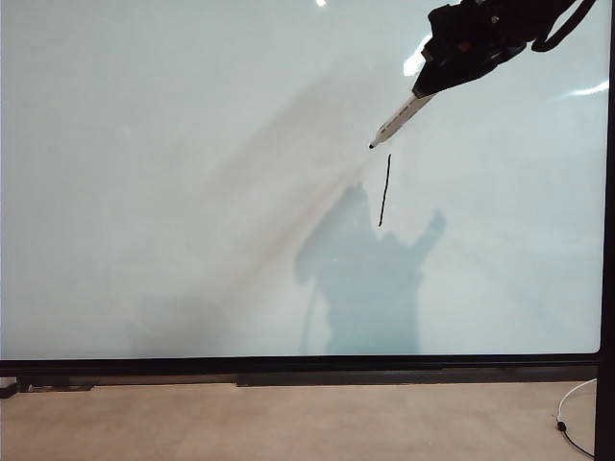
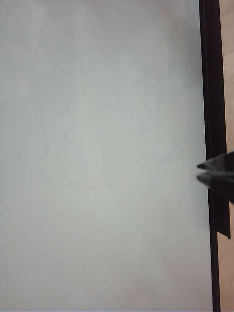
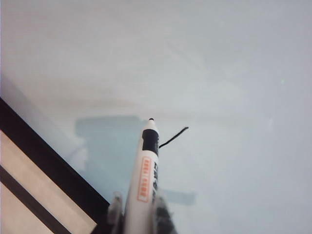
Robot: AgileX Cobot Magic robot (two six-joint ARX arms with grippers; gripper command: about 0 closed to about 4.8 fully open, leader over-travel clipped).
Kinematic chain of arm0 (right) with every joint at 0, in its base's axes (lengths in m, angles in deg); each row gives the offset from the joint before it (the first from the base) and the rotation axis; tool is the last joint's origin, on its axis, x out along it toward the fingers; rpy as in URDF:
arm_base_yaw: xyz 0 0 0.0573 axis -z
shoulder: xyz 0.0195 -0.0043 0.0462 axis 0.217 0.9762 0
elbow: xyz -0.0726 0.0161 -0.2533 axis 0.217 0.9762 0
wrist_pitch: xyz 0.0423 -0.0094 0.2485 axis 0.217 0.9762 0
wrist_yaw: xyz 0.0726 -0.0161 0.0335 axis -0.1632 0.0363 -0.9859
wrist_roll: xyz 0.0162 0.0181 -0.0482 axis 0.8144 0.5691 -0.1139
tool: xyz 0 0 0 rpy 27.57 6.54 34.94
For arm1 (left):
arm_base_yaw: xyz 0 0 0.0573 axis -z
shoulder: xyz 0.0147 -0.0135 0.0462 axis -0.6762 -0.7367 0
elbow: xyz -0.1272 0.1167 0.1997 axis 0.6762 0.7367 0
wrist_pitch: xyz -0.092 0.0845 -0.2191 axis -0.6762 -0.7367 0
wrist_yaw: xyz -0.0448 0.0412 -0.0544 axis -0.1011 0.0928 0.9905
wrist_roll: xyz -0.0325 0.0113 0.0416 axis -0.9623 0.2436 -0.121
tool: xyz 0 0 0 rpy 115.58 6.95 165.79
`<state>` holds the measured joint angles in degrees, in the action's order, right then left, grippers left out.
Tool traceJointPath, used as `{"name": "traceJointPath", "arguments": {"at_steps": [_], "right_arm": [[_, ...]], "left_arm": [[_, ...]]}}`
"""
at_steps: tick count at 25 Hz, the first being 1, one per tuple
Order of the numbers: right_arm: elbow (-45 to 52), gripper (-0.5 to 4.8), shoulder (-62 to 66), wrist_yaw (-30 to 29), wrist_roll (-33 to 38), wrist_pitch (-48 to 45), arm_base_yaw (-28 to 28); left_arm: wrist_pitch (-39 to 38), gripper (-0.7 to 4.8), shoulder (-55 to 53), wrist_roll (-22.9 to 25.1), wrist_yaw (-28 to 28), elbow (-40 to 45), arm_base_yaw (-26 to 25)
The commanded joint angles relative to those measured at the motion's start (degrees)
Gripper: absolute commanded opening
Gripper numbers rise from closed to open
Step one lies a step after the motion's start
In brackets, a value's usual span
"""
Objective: Pick up the pen on the shelf to the right of the whiteboard and draw a rectangle.
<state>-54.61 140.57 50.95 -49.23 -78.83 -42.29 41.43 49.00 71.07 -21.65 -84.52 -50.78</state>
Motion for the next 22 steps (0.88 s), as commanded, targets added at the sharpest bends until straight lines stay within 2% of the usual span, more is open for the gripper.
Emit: {"name": "traceJointPath", "arguments": {"at_steps": [1, 6, 12, 14, 17, 22], "right_arm": [[2.9, -0.06, -2.2, -0.6, 7.4, -6.0, 0.0], [9.5, -0.06, -4.4, -0.9, 16.9, -16.0, 1.5], [14.6, -0.06, -4.4, -3.1, 24.1, -25.5, 3.6], [16.8, -0.06, -4.4, -6.4, 27.1, -29.8, 5.6], [17.5, -0.06, -1.7, -15.6, 31.5, -32.7, 11.3], [17.5, -0.06, 2.2, -24.6, 31.7, -35.6, 15.6]], "left_arm": [[0.7, -0.05, 0.0, -0.2, 0.2, -0.2, 0.0], [0.7, -0.05, 0.0, -0.2, 0.2, -0.2, 0.0], [0.7, -0.05, 0.0, -0.2, 0.2, -0.2, 0.0], [0.7, -0.05, 0.0, -0.2, 0.2, -0.2, 0.0], [0.7, -0.05, 0.0, -0.2, 0.2, -0.2, 0.0], [0.7, -0.05, 0.0, -0.2, 0.2, -0.2, 0.0]]}}
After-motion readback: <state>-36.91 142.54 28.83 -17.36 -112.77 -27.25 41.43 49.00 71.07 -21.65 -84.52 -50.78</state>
